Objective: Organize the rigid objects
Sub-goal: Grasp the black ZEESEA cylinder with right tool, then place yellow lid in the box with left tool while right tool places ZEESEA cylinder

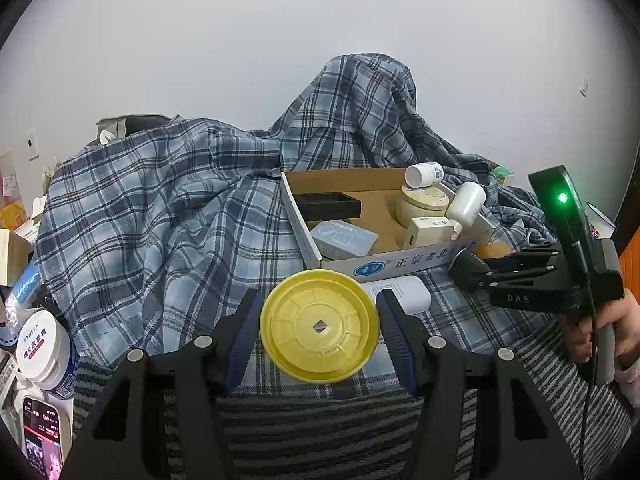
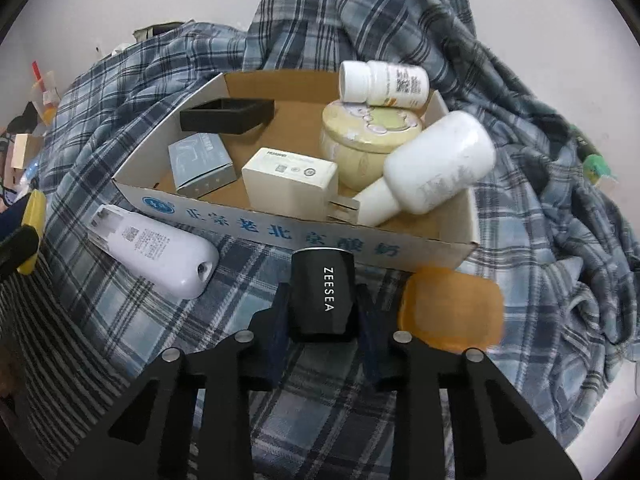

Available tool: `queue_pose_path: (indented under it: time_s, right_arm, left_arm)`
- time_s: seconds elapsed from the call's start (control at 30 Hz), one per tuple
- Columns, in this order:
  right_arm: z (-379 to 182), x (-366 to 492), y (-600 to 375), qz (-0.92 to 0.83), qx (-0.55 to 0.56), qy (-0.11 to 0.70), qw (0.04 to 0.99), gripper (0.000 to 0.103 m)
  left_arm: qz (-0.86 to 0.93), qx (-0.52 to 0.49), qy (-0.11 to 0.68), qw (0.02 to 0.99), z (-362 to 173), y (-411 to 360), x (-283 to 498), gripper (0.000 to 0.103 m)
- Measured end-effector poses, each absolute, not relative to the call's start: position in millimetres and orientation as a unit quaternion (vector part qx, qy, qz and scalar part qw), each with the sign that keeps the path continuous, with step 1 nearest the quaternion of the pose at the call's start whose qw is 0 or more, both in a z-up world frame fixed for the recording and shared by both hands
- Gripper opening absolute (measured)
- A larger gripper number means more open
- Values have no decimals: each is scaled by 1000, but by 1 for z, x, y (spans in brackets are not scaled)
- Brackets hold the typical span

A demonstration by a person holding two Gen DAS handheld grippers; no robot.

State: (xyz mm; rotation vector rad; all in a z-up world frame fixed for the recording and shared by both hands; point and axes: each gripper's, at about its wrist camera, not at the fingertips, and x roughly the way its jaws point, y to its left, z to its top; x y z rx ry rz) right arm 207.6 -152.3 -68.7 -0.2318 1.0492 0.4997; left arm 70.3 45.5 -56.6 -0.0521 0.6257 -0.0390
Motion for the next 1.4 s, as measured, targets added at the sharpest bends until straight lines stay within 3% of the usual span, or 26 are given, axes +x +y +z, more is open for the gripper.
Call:
queue_pose_path:
  time_s: [0.33, 0.67, 1.0, 1.4]
  right_arm:
    - [-22, 164, -171, 281, -79, 376, 880, 29]
    - [-8, 155, -170, 290, -61, 364, 883, 29]
    - [51, 165, -158, 284, -40, 312, 906, 29]
    - [108, 210, -136, 243, -18, 225, 944, 29]
  left_arm:
    - [-19, -24, 305, 952, -56, 43, 71, 61]
    - [9, 4, 283, 959, -48, 38, 61, 61]
    - [15, 18, 230, 973, 4, 23, 62, 61]
    - [36, 12, 146, 989, 71, 2, 119, 61]
